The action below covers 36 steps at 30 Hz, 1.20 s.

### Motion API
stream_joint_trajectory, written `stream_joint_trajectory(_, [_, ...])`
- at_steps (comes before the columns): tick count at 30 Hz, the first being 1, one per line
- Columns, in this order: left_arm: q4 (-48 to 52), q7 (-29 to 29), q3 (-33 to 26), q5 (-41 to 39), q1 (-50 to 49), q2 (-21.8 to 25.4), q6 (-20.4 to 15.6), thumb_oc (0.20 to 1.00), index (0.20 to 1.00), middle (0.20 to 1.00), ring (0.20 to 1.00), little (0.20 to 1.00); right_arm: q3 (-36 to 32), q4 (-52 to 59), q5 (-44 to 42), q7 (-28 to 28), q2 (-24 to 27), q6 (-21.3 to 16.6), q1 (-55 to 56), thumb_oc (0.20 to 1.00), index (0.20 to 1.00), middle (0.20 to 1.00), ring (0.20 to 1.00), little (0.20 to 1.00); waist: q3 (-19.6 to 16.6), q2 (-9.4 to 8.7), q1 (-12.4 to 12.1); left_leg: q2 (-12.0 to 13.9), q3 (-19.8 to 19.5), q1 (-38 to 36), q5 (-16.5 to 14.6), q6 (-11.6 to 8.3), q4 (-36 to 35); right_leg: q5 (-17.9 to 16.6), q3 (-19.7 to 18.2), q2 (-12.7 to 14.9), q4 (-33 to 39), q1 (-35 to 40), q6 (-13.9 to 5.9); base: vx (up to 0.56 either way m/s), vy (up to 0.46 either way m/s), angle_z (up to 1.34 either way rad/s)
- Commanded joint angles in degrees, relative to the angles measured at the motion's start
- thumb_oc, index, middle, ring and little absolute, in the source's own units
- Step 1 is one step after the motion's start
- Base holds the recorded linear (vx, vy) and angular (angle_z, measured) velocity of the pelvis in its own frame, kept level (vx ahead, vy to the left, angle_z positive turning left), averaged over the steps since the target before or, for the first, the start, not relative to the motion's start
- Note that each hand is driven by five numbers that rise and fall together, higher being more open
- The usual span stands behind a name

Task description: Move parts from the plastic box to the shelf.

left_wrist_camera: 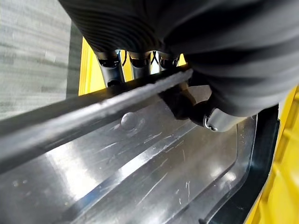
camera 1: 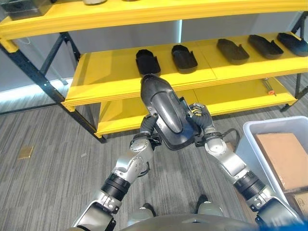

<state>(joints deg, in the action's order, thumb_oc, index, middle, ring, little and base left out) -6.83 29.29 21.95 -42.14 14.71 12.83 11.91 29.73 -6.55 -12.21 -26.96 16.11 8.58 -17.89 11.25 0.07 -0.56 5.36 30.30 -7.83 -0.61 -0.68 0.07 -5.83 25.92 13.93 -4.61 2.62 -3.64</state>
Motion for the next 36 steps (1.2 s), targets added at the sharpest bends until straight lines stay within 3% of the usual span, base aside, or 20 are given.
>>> stream_joint_trajectory(1, [8.92,-5.15,3.11,0.11,2.71,-3.04,-4.89,0.200,0.200,0.200,0.200,0.200,1.89,1.93,-1.62,4.48,-3.44,-1.31,-4.49,0.200,0.200,0.200,0.200,0.200,-1.21,2.39,-2.99,-1.74,-6.11,0.98,3.15,0.30,-4.85,10.44,3.98,2.05,-6.86,2.42,-7.18,0.08,0.099,0.07])
stream_joint_trajectory(2, [8.71,-4.80,3.07,-0.01,2.95,-3.04,-5.11,0.200,0.200,0.200,0.200,0.200,2.21,2.04,-1.71,4.41,-3.82,-0.50,-5.14,0.200,0.200,0.200,0.200,0.200,-1.15,2.33,-3.59,-1.91,-5.60,1.33,3.18,0.16,-4.80,10.86,5.08,1.71,-6.93,2.67,-7.13,0.08,0.117,0.08])
stream_joint_trajectory(5, [8.14,-3.06,2.55,-0.82,3.52,-2.80,-5.43,0.200,0.200,0.200,0.200,0.200,3.33,2.89,-2.69,4.91,-3.71,1.14,-6.24,0.200,0.200,0.200,0.200,0.200,-0.56,1.22,-4.20,-2.29,-5.35,4.36,3.47,-0.58,-3.76,12.35,3.50,-3.97,-3.80,4.40,-5.73,0.09,0.050,0.11])
stream_joint_trajectory(7, [8.38,-2.72,2.33,-0.44,3.21,-2.53,-5.62,0.200,0.200,0.200,0.200,0.200,3.60,3.28,-3.13,5.74,-2.86,0.47,-5.63,0.200,0.200,0.200,0.200,0.200,0.33,0.16,-4.05,-1.72,-5.33,6.86,3.51,-1.62,-1.71,10.83,1.89,-7.10,0.99,5.73,-4.16,0.12,-0.014,0.14])
stream_joint_trajectory(8, [9.34,-2.65,2.39,0.17,2.28,-2.22,-5.96,0.200,0.200,0.200,0.200,0.200,3.68,3.07,-3.35,6.74,-1.86,-0.76,-4.98,0.200,0.200,0.200,0.200,0.200,1.57,-0.60,-4.15,-0.32,-4.61,9.61,4.29,-2.75,0.97,7.94,1.85,-8.34,6.43,6.54,-3.17,0.16,-0.038,0.01])
stream_joint_trajectory(10, [10.58,-2.54,2.63,0.63,1.15,-1.86,-6.52,0.200,0.200,0.200,0.200,0.200,3.96,2.62,-2.93,7.40,-1.23,-2.18,-4.39,0.200,0.200,0.200,0.200,0.200,2.99,-0.86,-3.82,1.29,-3.96,12.13,4.78,-3.56,3.75,5.21,1.26,-8.42,9.61,5.99,-2.86,0.16,-0.030,-0.21])
stream_joint_trajectory(14, [11.16,-2.90,3.72,1.19,0.23,-1.10,-6.82,0.200,0.200,0.200,0.200,0.200,5.10,1.30,-3.33,6.23,-0.80,-4.31,-3.95,0.200,0.200,0.200,0.200,0.200,5.35,-0.61,-2.57,3.13,-3.28,15.24,5.06,-4.25,8.20,4.46,-0.71,-8.92,9.61,4.49,-2.45,0.24,-0.023,-0.14])
stream_joint_trajectory(18, [9.91,-4.42,4.40,1.36,0.38,-0.96,-5.40,0.200,0.200,0.200,0.200,0.200,5.42,-2.15,-3.79,4.47,-1.73,-6.67,-4.34,0.200,0.200,0.200,0.200,0.200,4.98,-0.99,-2.75,0.14,-1.89,14.65,3.53,-3.30,10.76,3.21,-0.83,-9.99,9.61,5.87,-2.52,0.35,0.004,0.16])
stream_joint_trajectory(19, [9.84,-5.19,4.64,1.87,0.24,-0.64,-4.95,0.200,0.200,0.200,0.200,0.200,5.16,-3.20,-3.66,4.56,-1.84,-7.55,-4.24,0.200,0.200,0.200,0.200,0.200,4.58,-0.85,-2.38,-0.81,0.78,13.88,2.54,-2.57,12.53,3.34,-0.49,-10.45,9.57,6.64,-1.98,0.44,0.010,0.15])
stream_joint_trajectory(22, [9.94,-5.56,4.70,2.35,0.05,-0.50,-4.33,0.200,0.200,0.200,0.200,0.200,4.40,-4.31,-3.80,5.12,-2.12,-7.86,-4.37,0.200,0.200,0.200,0.200,0.200,4.41,-0.75,-1.97,-0.64,4.51,13.55,1.68,-2.80,19.52,4.54,-0.14,-11.20,9.52,8.00,-0.44,0.29,-0.010,0.24])
stream_joint_trajectory(23, [9.92,-6.02,4.80,2.66,-0.30,-0.78,-3.93,0.200,0.200,0.200,0.200,0.200,4.06,-4.75,-3.84,4.84,-2.29,-7.46,-4.32,0.200,0.200,0.200,0.200,0.200,4.45,-0.52,-2.05,0.01,5.12,14.28,3.72,-4.26,24.40,5.30,-0.23,-12.01,9.43,8.92,0.64,0.37,-0.004,0.19])
stream_joint_trajectory(24, [9.93,-5.95,4.54,2.62,-1.10,-0.97,-4.26,0.200,0.200,0.200,0.200,0.200,3.32,-4.85,-3.68,4.55,-2.32,-6.97,-4.14,0.200,0.200,0.200,0.200,0.200,4.49,-0.18,-2.14,2.79,5.45,14.60,5.16,-5.58,28.86,7.38,0.43,-12.67,7.85,9.51,2.30,0.33,0.010,0.17])
stream_joint_trajectory(26, [9.81,-5.66,4.26,2.77,-1.34,-1.18,-4.81,0.200,0.200,0.200,0.200,0.200,3.15,-5.15,-3.69,4.88,-2.46,-6.86,-4.44,0.200,0.200,0.200,0.200,0.200,4.40,-0.14,-2.03,4.31,5.62,13.85,4.32,-5.35,29.25,8.63,0.74,-12.71,6.63,9.52,2.78,0.15,0.089,0.12])
stream_joint_trajectory(28, [9.56,-5.52,3.81,2.97,-1.84,-1.31,-5.93,0.200,0.200,0.200,0.200,0.200,3.49,-5.07,-3.67,5.43,-2.91,-6.41,-5.04,0.200,0.200,0.200,0.200,0.200,3.99,-0.29,-1.67,6.94,5.70,11.19,2.11,-4.09,27.11,10.40,1.36,-12.16,4.65,9.23,3.11,0.11,0.220,0.00])
stream_joint_trajectory(30, [9.09,-5.67,3.85,3.13,-1.88,-1.64,-6.17,0.200,0.200,0.200,0.200,0.200,3.83,-4.09,-3.19,6.89,-2.33,-5.46,-4.99,0.200,0.200,0.200,0.200,0.200,2.99,-0.36,-1.30,10.88,2.42,7.83,1.56,-3.81,21.11,11.78,1.69,-10.11,2.37,8.28,2.40,0.10,0.375,-0.32])
stream_joint_trajectory(31, [9.00,-5.73,3.88,3.16,-1.84,-1.67,-6.28,0.200,0.200,0.200,0.200,0.200,3.89,-3.90,-2.95,7.11,-2.10,-5.19,-4.96,0.200,0.200,0.200,0.200,0.200,2.82,-0.35,-1.21,11.52,1.94,7.42,1.65,-3.93,20.40,11.93,1.78,-9.68,1.99,8.05,2.28,0.09,0.507,-0.46])
stream_joint_trajectory(33, [8.23,-5.57,4.01,2.46,-1.65,-2.19,-6.86,0.200,0.200,0.200,0.200,0.200,4.34,-2.41,-2.68,7.61,-0.51,-4.06,-4.56,0.200,0.200,0.200,0.200,0.200,1.88,0.41,-0.39,18.93,-2.26,6.19,7.97,-7.53,16.86,13.51,0.94,-7.00,-1.36,6.19,2.05,0.07,0.517,-0.27])
stream_joint_trajectory(34, [8.05,-5.57,4.02,2.33,-1.60,-2.32,-6.82,0.200,0.200,0.200,0.200,0.200,4.41,-2.20,-2.59,7.63,-0.27,-3.91,-4.52,0.200,0.200,0.200,0.200,0.200,1.77,0.54,-0.22,19.93,-2.82,6.19,8.93,-8.07,16.68,13.87,0.80,-6.67,-2.01,5.82,2.09,0.08,0.530,-0.18])
stream_joint_trajectory(36, [6.47,-6.09,4.11,1.89,-1.49,-2.96,-7.07,0.200,0.200,0.200,0.200,0.200,4.67,-1.07,-2.82,7.58,0.61,-2.91,-4.19,0.200,0.200,0.200,0.200,0.200,1.43,1.22,0.76,24.91,-4.46,5.29,13.23,-9.95,15.96,15.45,0.03,-4.22,-5.82,4.08,1.89,0.11,0.669,-0.22])
